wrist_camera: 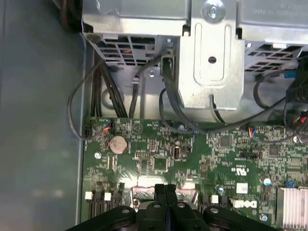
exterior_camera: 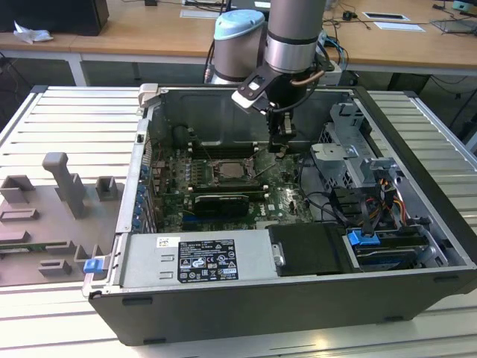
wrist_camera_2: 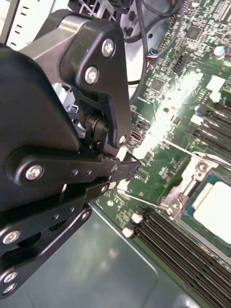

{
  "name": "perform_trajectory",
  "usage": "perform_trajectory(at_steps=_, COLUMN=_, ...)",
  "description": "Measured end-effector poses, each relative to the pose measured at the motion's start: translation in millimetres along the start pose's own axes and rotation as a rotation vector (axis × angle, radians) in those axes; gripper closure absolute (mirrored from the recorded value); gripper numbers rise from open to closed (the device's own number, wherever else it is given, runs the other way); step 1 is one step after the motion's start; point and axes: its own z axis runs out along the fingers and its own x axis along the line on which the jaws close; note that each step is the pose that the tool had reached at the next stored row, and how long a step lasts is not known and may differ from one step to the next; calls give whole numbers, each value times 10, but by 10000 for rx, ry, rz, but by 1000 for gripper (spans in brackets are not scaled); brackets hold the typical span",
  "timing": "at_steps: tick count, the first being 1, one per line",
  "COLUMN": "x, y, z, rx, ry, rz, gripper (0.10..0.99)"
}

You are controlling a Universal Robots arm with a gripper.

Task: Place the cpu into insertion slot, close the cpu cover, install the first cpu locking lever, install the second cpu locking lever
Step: 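Close the cpu cover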

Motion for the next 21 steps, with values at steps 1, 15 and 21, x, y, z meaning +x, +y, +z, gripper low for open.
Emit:
perform_trajectory(at_steps=1, x=-1, y=24, z=2, rx=5, ry=-6, rz=-2, gripper=980)
perform_trajectory(at_steps=15, x=-4, y=183, z=91, rx=61, ry=-65, rz=-3, gripper=980)
perform_trajectory(at_steps=21, x=0, y=100, z=91, rx=61, ry=-63, rz=-2, gripper=980)
